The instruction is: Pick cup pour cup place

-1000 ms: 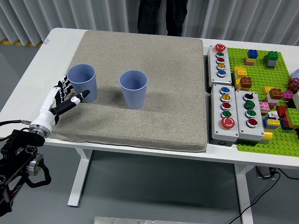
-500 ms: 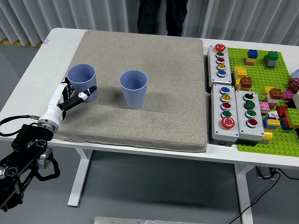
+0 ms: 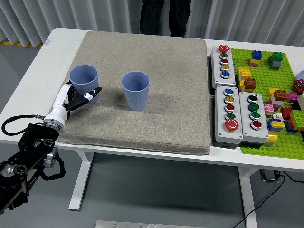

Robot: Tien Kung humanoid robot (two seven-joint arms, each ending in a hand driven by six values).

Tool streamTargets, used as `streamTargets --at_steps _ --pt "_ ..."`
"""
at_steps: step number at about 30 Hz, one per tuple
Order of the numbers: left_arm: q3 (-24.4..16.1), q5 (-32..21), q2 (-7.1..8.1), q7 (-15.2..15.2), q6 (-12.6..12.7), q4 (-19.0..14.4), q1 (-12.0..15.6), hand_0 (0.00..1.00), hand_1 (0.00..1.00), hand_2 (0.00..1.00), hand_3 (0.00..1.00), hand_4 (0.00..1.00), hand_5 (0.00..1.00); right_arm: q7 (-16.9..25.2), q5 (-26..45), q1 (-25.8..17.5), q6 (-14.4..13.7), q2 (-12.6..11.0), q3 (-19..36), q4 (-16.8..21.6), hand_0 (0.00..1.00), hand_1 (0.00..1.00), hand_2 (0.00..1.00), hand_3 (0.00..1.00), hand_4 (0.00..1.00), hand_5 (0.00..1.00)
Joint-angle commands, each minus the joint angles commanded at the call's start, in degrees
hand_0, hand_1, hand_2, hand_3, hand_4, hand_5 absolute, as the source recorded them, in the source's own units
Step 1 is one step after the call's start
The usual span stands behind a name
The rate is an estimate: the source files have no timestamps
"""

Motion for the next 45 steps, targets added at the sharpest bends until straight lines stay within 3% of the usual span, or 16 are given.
streamTargets --at_steps 17,18,23,24,26,29,30,35,36,40,41,42,45 --pt "1.04 1.03 -0.64 0.41 2.95 1.6 -1.33 0.964 0.913 0.998 0.998 0.971 0.418 -0.09 -0.74 -0.28 0.14 0.0 0.27 0.0 0.689 0.659 0.583 0.589 0.002 0.063" --pt "1.11 1.43 -0.7 0.65 3.25 1.74 -1.39 0.9 0.868 0.998 0.998 0.863 0.279 -0.07 -0.72 -0.29 0.13 0.0 0.28 0.0 0.689 0.659 0.583 0.589 0.002 0.063" --pt "1.34 2.14 -0.89 1.05 4.18 1.76 -1.43 0.9 0.868 0.998 0.998 0.863 0.279 -0.05 -0.74 -0.23 0.14 -0.03 0.32 0.0 0.689 0.659 0.583 0.589 0.002 0.063" --pt "1.39 2.13 -0.96 1.02 4.36 1.76 -1.41 0.849 0.818 0.992 0.998 0.806 0.192 -0.04 -0.7 -0.22 0.13 -0.04 0.31 0.0 0.689 0.659 0.583 0.59 0.002 0.064" --pt "1.45 2.15 -1.05 0.98 4.61 1.76 -1.38 0.849 0.818 0.992 0.998 0.806 0.192 -0.03 -0.69 -0.2 0.12 -0.05 0.28 0.0 0.689 0.659 0.583 0.59 0.002 0.064" --pt "1.77 2.06 -1.25 0.19 6.84 1.6 -1.29 0.849 0.818 0.992 0.998 0.806 0.192 -0.03 -0.7 -0.18 0.12 -0.06 0.3 0.0 0.689 0.659 0.583 0.59 0.002 0.064" --pt "1.79 2.04 -1.29 0.03 7.65 1.55 -1.28 0.693 0.699 0.831 0.907 0.768 0.165 -0.03 -0.71 -0.15 0.12 -0.07 0.29 0.0 0.689 0.659 0.583 0.589 0.002 0.063" --pt "2.64 2.38 -1.47 -1.06 12.71 0.99 -1.37 0.693 0.699 0.831 0.907 0.768 0.165 -0.04 -0.56 0.06 0.12 -0.11 0.21 0.0 0.689 0.659 0.583 0.589 0.002 0.063" --pt "2.74 2.53 -1.51 -1.2 13.52 0.88 -1.35 0.605 0.588 0.669 0.741 0.722 0.129 -0.04 -0.54 0.07 0.12 -0.12 0.21 0.0 0.689 0.659 0.583 0.589 0.002 0.064" --pt "3.41 3.47 -1.82 -2.14 16.47 0.06 -1.05 0.605 0.588 0.669 0.741 0.722 0.129 -0.06 -0.32 0.18 0.12 -0.13 0.02 0.0 0.689 0.659 0.583 0.589 0.002 0.064" --pt "3.47 3.56 -1.86 -2.22 16.68 -0.03 -1.01 0.605 0.588 0.669 0.741 0.722 0.129 -0.06 -0.32 0.2 0.12 -0.13 0.0 0.0 0.689 0.659 0.583 0.589 0.002 0.064" --pt "3.61 3.49 -1.94 -2.37 16.85 -0.15 -0.94 0.59 0.544 0.589 0.677 0.704 0.106 -0.07 -0.34 0.22 0.13 -0.14 0.0 0.0 0.689 0.659 0.583 0.588 0.002 0.061" --pt "3.93 3.75 -2.08 -2.49 17.16 -0.33 -0.84 0.59 0.544 0.589 0.677 0.704 0.106 -0.09 -0.32 0.22 0.13 -0.13 0.0 0.0 0.689 0.659 0.583 0.588 0.002 0.061"
